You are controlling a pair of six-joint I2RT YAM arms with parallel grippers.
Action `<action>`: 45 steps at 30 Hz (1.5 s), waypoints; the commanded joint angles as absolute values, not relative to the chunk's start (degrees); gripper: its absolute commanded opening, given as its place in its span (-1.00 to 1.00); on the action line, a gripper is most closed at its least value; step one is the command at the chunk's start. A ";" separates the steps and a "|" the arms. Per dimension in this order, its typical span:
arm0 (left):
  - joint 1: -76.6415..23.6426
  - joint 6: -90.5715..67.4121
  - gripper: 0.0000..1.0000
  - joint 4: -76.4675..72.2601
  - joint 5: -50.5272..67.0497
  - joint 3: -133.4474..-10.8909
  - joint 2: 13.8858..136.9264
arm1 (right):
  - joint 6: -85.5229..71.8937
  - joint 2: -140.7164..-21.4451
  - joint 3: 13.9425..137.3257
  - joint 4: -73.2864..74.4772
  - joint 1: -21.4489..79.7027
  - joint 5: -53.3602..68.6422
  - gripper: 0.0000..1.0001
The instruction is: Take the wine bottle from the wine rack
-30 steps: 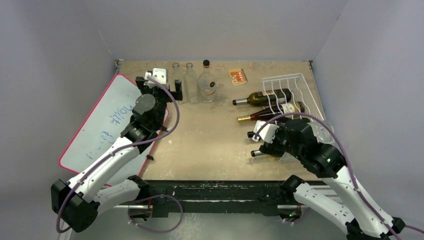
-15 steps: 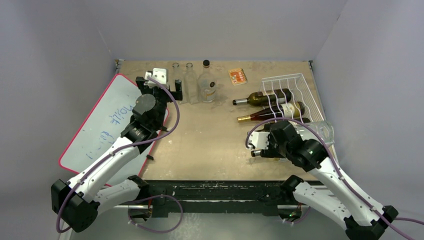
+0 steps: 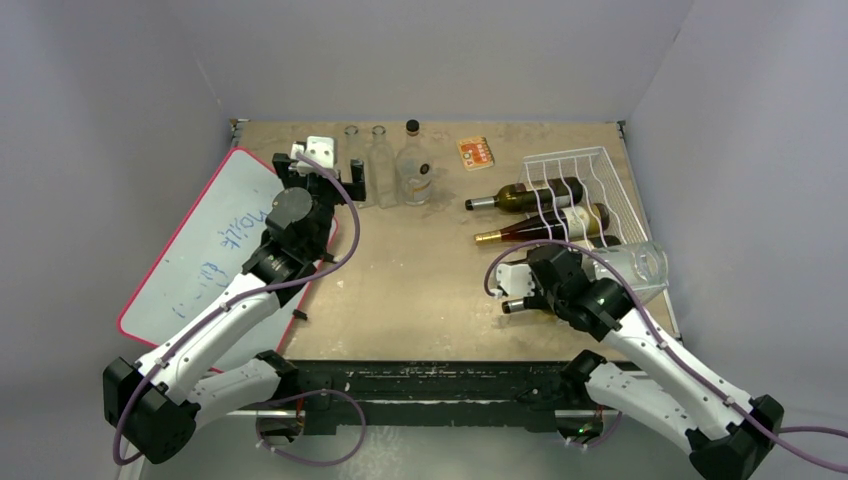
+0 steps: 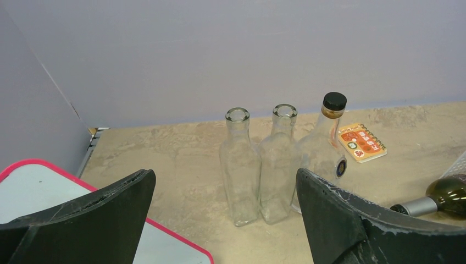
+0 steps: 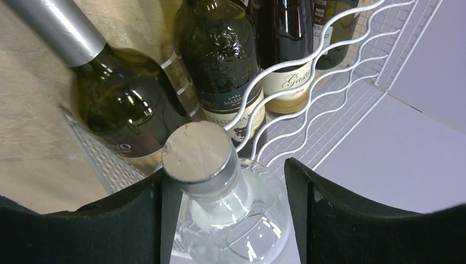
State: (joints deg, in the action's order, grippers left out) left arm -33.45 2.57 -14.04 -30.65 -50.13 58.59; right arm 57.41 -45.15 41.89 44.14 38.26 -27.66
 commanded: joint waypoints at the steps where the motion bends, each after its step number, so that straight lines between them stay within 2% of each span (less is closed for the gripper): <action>1: -33.74 1.80 1.00 -15.91 -30.15 -51.80 58.10 | 60.69 -46.16 39.99 38.32 38.42 -32.41 0.38; 10: -33.79 1.78 1.00 -15.91 -30.15 -51.82 57.92 | 64.62 -45.69 35.24 33.01 38.54 -36.15 0.40; 15: -33.93 1.83 1.00 -15.91 -30.05 -51.85 58.17 | 65.91 -45.64 34.33 32.23 38.51 -36.66 0.23; 22: -33.92 2.01 1.00 -15.86 -30.26 -51.85 57.84 | 64.23 -43.96 37.33 35.91 38.85 -32.13 -0.20; 25: -33.95 2.02 1.00 -15.82 -30.45 -51.83 57.83 | 63.94 -43.57 36.97 35.01 38.93 -32.75 -0.49; 27: -34.01 2.11 1.00 -15.82 -30.56 -51.85 57.83 | 63.05 -43.01 37.23 34.25 38.94 -32.36 -0.83; 29: -34.01 2.25 1.00 -15.82 -30.76 -51.79 57.85 | 62.62 -42.21 37.77 33.07 38.95 -32.24 -0.98; 38: -34.28 2.02 1.00 -15.84 -30.52 -51.80 58.62 | 54.49 -40.63 49.06 32.23 39.22 -24.65 -1.00; 45: -34.52 2.16 1.00 -15.81 -30.89 -51.84 58.38 | 46.72 -41.56 54.76 28.59 39.20 -25.54 -1.00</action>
State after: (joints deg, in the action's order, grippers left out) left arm -34.11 2.59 -14.04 -30.70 -50.13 58.63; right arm 50.30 -41.41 49.30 36.34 38.72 -24.91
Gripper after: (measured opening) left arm 0.998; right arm 0.403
